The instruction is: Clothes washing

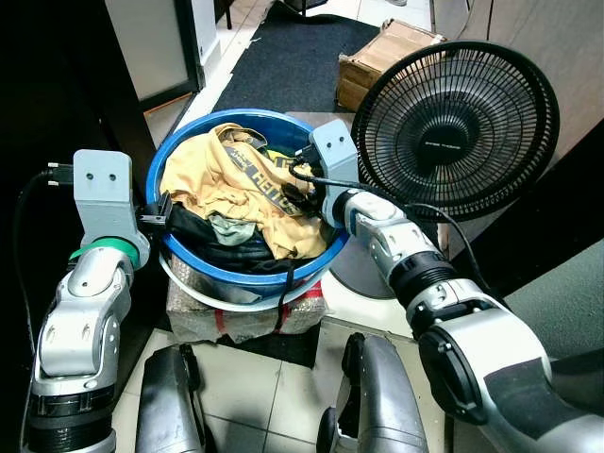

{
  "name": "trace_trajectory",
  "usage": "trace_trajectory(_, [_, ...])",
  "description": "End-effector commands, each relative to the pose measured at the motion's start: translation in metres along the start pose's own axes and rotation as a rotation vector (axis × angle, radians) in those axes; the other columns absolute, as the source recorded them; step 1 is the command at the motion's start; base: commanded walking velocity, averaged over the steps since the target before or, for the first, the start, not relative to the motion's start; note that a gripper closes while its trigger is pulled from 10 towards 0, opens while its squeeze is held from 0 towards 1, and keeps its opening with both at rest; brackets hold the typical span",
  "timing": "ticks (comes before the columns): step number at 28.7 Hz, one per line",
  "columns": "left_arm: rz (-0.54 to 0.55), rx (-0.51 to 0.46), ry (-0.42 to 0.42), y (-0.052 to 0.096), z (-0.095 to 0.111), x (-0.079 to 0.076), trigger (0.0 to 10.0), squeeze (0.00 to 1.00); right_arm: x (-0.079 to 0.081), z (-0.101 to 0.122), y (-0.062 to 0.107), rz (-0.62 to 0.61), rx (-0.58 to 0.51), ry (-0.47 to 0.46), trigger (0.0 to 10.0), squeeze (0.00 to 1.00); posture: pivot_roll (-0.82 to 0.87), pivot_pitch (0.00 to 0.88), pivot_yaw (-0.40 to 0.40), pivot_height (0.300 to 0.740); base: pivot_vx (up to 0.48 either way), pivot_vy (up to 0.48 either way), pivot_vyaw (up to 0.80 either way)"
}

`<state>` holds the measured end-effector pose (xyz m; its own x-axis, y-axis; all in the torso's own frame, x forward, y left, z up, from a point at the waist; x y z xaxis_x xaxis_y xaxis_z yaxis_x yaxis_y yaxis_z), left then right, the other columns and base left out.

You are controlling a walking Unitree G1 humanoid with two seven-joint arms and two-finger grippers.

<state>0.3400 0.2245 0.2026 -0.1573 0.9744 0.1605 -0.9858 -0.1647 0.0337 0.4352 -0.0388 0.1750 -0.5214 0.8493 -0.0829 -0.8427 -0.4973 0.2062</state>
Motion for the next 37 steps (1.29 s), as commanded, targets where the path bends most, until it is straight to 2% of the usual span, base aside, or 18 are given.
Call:
trace_trajectory(1, [0.058,0.122,-0.018,0.001,-0.028,0.015,10.0,0.00,-0.016,-0.067,0.015,-0.059,0.205,-0.062,0.0,0.00,0.13,0.212,-0.067,0.475,0.000,0.000,0.00])
trace_trajectory(3, [0.056,0.120,-0.021,0.000,-0.027,0.015,10.0,0.00,-0.015,-0.077,0.018,-0.049,0.223,-0.079,0.0,0.00,0.13,0.208,-0.063,0.475,0.000,0.000,0.00])
trace_trajectory(7, [0.051,0.119,-0.023,-0.002,-0.027,0.014,10.0,0.00,-0.013,-0.078,0.018,-0.038,0.209,-0.103,0.0,0.00,0.13,0.199,-0.057,0.475,0.000,0.000,0.00])
trace_trajectory(14, [0.042,0.111,-0.022,-0.006,-0.024,0.011,10.0,0.00,-0.012,-0.066,0.016,-0.016,0.133,-0.218,0.0,0.00,0.13,0.178,-0.054,0.475,0.000,0.000,0.00])
trace_trajectory(17, [0.043,0.110,-0.022,-0.007,-0.024,0.011,10.0,0.00,-0.012,-0.060,0.016,-0.009,0.101,-0.240,0.0,0.00,0.13,0.169,-0.054,0.475,0.000,0.000,0.00])
trace_trajectory(19, [0.042,0.106,-0.022,-0.008,-0.023,0.011,10.0,0.00,-0.011,-0.046,0.015,0.027,0.034,-0.265,0.0,0.00,0.13,0.162,-0.053,0.475,0.000,0.000,0.00])
trace_trajectory(20, [0.040,0.103,-0.019,-0.010,-0.022,0.010,10.0,0.00,-0.008,-0.030,0.016,0.085,-0.033,-0.287,0.0,0.00,0.12,0.149,-0.051,0.475,0.000,0.000,0.00])
trace_trajectory(23, [0.035,0.097,-0.015,-0.012,-0.022,0.007,10.0,0.00,-0.005,-0.009,0.020,0.146,-0.120,-0.298,0.0,0.00,0.12,0.141,-0.050,0.475,0.000,0.000,0.00])
trace_trajectory(24, [0.031,0.094,-0.012,-0.014,-0.021,0.006,10.0,0.00,-0.006,0.004,0.023,0.164,-0.174,-0.301,0.0,0.00,0.11,0.130,-0.048,0.475,0.000,0.000,0.00])
trace_trajectory(25, [0.031,0.094,-0.012,-0.014,-0.021,0.006,10.0,0.00,-0.006,0.004,0.023,0.164,-0.174,-0.301,0.0,0.00,0.11,0.130,-0.048,0.475,0.000,0.000,0.00])
trace_trajectory(28, [0.018,0.084,-0.004,-0.018,-0.019,0.000,10.0,0.00,-0.012,0.042,0.038,0.174,-0.329,-0.287,0.0,0.00,0.09,0.108,-0.039,0.475,0.000,0.000,0.00])
trace_trajectory(29, [0.005,0.082,0.001,-0.021,-0.019,-0.004,10.0,0.00,-0.016,0.062,0.049,0.174,-0.412,-0.273,0.0,0.00,0.08,0.098,-0.029,0.475,0.000,0.000,0.00])
trace_trajectory(30, [-0.002,0.081,0.003,-0.022,-0.019,-0.007,10.0,0.00,-0.017,0.071,0.054,0.177,-0.451,-0.263,0.0,0.00,0.07,0.095,-0.026,0.475,0.000,0.000,0.00])
trace_trajectory(32, [-0.006,0.081,0.004,-0.023,-0.019,-0.008,10.0,0.00,-0.017,0.077,0.058,0.179,-0.474,-0.257,0.0,0.00,0.07,0.095,-0.026,0.475,0.000,0.000,0.00])
trace_trajectory(35, [-0.046,0.076,0.014,-0.027,-0.019,-0.022,10.0,0.00,-0.022,0.116,0.085,0.177,-0.631,-0.219,0.0,0.00,0.02,0.077,-0.004,0.475,0.000,0.000,0.00])
trace_trajectory(37, [-0.055,0.075,0.017,-0.028,-0.019,-0.024,10.0,0.00,-0.023,0.124,0.091,0.175,-0.663,-0.210,0.0,0.00,0.02,0.077,-0.004,0.475,0.000,0.000,0.00])
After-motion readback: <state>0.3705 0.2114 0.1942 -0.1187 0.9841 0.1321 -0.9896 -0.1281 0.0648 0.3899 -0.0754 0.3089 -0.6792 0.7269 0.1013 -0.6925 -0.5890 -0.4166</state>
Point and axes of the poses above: a point about 5 cm out from each wrist's last joint towards the gripper, its own y axis pointing back from the gripper into the wrist, its own z axis along the axis of the wrist's last joint, x = y × z, the point moved 4 cm from there along -y, pointing out of the wrist towards the gripper, and after that the axes turned 2 degrees about -y, right-handed, at the moved point
